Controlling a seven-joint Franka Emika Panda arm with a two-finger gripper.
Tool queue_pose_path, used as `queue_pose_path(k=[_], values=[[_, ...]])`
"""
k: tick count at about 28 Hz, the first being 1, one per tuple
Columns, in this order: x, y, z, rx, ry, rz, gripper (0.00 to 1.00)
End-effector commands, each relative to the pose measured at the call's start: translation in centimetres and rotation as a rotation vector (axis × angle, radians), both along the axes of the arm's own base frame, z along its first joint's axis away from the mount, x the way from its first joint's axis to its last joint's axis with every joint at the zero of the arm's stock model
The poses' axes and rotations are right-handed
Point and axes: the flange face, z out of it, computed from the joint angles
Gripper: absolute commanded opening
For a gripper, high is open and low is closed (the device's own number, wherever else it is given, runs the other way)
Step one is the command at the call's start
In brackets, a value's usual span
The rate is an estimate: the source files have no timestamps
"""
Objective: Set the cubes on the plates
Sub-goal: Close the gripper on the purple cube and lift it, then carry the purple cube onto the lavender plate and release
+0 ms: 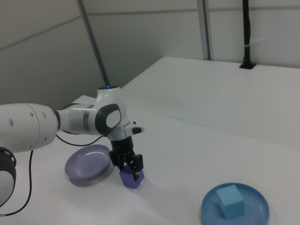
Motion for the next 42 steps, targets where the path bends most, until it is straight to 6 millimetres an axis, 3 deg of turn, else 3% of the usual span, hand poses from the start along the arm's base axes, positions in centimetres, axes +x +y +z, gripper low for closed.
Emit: queue_pose_path(k=[1, 5, 10, 11, 17, 23, 25, 27, 28, 31, 32, 38, 42], values=[[-0.4, 0.7, 1.3, -0.022, -0.04, -0.02, 0.35], [-1.7, 3.8, 4.8, -0.018, -0.073, 0.001, 0.35], [-3.3, 7.2, 7.9, -0.011, -0.096, 0.022, 0.35], [-3.9, 8.9, 8.2, -0.009, -0.102, 0.034, 0.35], [-6.3, 16.3, 6.7, -0.028, -0.132, 0.061, 0.35], [-7.1, 20.6, 5.3, -0.052, -0.22, 0.037, 0.36], [-7.0, 21.4, 4.6, -0.052, -0.258, 0.024, 0.37], [-6.8, 21.8, 3.9, -0.063, -0.285, 0.006, 0.44], [-6.7, 21.8, 3.5, -0.078, -0.301, -0.006, 0.59], [-6.7, 21.9, 3.4, -0.087, -0.311, -0.008, 0.84], [-6.8, 22.0, 3.4, -0.088, -0.31, -0.008, 0.99], [-7.1, 22.0, 4.3, -0.079, -0.307, -0.022, 1.0], [-8.0, 21.9, 7.1, -0.085, -0.311, -0.07, 1.0]])
